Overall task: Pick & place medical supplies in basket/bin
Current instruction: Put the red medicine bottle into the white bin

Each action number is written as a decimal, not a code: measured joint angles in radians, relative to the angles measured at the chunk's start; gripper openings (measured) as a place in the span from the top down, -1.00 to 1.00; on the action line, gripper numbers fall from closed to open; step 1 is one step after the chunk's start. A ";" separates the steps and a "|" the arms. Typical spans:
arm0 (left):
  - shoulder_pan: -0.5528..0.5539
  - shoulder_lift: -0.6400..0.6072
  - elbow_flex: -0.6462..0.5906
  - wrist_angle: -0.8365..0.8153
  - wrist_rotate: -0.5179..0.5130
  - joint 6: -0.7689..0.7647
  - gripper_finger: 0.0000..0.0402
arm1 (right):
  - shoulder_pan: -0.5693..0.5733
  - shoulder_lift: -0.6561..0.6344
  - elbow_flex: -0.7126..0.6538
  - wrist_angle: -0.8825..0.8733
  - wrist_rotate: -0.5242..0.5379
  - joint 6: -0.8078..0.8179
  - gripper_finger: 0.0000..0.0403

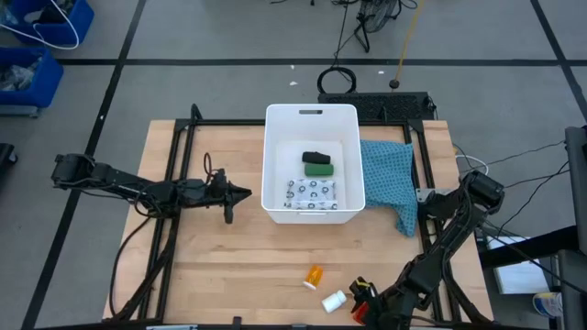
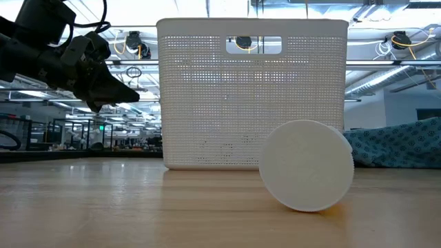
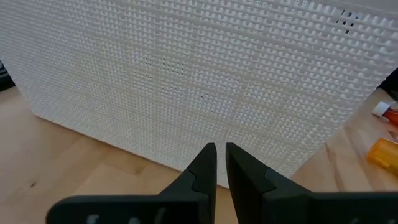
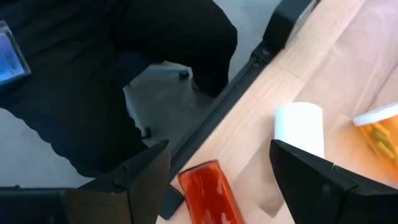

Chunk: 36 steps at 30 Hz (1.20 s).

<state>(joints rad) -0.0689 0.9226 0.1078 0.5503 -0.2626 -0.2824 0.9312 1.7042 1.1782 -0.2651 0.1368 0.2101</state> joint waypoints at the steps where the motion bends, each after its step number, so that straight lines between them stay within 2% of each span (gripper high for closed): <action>1: 0.000 0.000 0.000 0.000 0.000 0.000 0.81 | 0.000 0.000 0.000 0.005 0.001 0.002 -0.33; 13: 0.000 0.000 0.000 0.000 0.000 0.013 0.81 | 0.000 0.000 -0.001 -0.075 0.043 -0.042 -0.33; 23: 0.000 0.000 0.000 0.000 0.000 0.034 0.81 | -0.014 0.000 -0.082 -0.061 -0.057 -0.080 -0.33; 28: 0.000 0.000 0.000 0.000 0.000 0.035 0.81 | -0.005 0.007 -0.085 -0.012 -0.059 -0.115 -0.33; 36: 0.000 0.000 0.000 -0.001 -0.001 0.034 0.81 | -0.007 0.117 -0.085 -0.007 -0.089 -0.153 -0.33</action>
<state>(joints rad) -0.0689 0.9226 0.1078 0.5495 -0.2632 -0.2489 0.9237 1.8213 1.0927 -0.2717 0.0479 0.0574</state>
